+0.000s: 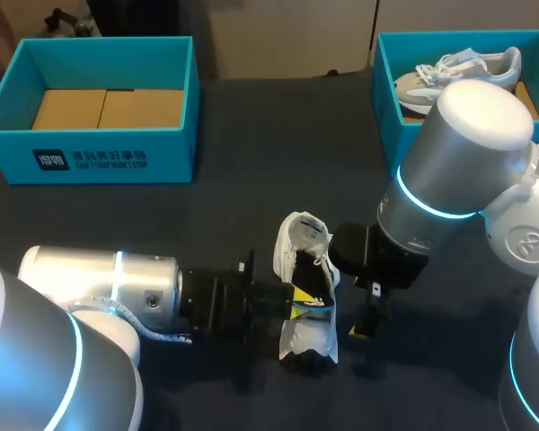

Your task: Take the shoe out of the shoebox, open the shoe tongue, remove and reinsert the insole, then place the shoe into the shoebox

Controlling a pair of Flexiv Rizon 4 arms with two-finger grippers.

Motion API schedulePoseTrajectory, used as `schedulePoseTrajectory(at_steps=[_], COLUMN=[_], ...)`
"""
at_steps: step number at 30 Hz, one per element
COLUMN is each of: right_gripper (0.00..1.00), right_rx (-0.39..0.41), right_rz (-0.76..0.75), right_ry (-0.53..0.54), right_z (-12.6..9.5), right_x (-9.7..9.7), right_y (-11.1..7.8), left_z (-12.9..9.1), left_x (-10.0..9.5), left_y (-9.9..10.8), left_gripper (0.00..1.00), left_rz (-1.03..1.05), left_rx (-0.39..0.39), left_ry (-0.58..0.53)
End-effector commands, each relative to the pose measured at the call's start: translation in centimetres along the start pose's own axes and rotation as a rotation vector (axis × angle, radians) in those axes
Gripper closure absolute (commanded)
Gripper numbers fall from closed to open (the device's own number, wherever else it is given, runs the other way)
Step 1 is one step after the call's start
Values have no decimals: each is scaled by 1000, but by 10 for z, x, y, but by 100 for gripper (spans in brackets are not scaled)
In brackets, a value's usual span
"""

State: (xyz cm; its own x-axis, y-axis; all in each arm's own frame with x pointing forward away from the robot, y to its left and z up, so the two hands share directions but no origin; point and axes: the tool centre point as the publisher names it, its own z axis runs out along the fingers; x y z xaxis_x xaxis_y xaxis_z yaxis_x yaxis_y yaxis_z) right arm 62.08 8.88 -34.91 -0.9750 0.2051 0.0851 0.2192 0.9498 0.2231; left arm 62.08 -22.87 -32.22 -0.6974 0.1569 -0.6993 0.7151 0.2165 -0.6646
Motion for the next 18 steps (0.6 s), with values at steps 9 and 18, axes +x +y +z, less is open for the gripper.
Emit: schedulePoseTrajectory(at_steps=[9,18], right_gripper=[0,0], right_rx=[0,0], right_rz=[0,0], right_ry=[-1,-1], right_z=[1,1], right_x=[1,1], right_y=[0,0], left_z=[12,18], left_x=[3,2], left_y=[10,17], left_gripper=[100,100], left_rz=[115,191], left_rx=[-9,-45], left_ry=[-44,-36])
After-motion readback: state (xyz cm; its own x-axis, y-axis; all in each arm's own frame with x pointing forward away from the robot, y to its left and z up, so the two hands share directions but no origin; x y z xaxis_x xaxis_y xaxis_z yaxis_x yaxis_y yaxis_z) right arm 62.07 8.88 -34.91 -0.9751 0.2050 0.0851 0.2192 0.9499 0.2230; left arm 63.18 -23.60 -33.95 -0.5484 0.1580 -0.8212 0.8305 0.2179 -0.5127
